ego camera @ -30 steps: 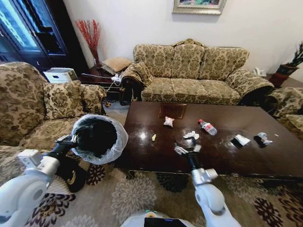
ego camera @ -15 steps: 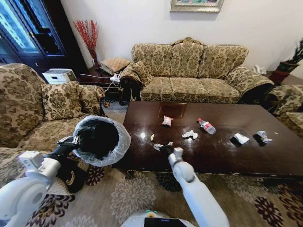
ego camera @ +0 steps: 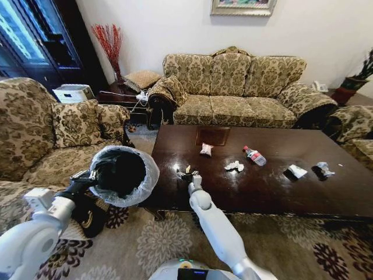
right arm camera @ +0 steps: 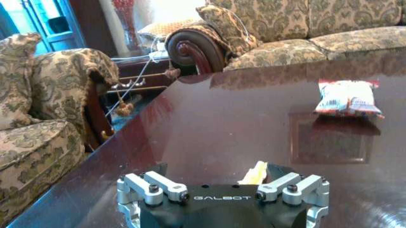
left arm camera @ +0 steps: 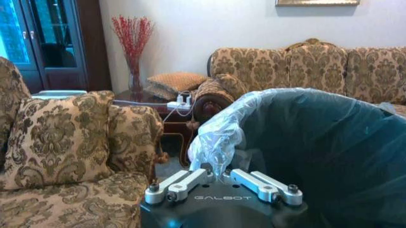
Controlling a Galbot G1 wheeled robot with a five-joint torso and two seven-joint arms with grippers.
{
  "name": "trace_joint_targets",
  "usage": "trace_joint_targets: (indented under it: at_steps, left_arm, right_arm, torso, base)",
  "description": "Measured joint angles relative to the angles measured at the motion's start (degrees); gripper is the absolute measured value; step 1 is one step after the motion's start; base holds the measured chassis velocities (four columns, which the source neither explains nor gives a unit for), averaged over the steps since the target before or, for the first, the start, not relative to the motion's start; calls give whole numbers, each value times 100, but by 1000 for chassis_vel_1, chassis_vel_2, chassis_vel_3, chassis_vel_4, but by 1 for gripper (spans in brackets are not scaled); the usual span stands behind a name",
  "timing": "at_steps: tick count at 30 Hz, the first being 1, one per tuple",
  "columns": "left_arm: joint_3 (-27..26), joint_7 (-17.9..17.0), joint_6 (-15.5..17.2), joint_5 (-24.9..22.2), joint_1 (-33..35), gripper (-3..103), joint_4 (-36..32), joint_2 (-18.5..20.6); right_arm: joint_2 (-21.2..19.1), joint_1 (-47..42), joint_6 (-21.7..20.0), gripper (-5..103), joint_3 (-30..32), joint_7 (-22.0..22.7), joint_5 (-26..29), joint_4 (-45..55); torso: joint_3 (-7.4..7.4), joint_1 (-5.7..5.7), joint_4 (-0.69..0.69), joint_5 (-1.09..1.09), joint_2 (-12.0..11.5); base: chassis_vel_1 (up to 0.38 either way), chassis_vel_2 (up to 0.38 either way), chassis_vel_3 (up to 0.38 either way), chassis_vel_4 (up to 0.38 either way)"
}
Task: Move to the front of the table and place the trash on the table into the trash bin.
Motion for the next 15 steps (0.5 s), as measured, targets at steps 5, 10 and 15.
trace_joint_targets:
  at_steps: [5, 10, 15]
  left_arm:
    - [7, -17, 0, -19, -22, 1, 3, 41]
    - [0, -34, -3, -30, 10, 1, -19, 6]
    - [19, -61, -44, -32, 18, 1, -84, -18]
  right_arm:
    - [117, 83, 116, 100, 91, -18, -91, -256]
    - [149, 151, 145, 94, 148, -22, -159, -455]
    - [151, 127, 94, 78, 157, -5, -203, -538]
  torso:
    - [0, 1, -1, 0, 0]
    - [0, 0, -1, 0, 0]
    - [0, 0, 0, 0, 0]
  base:
    - [0, 0, 0, 0]
    - [0, 0, 0, 0]
    - [0, 0, 0, 0]
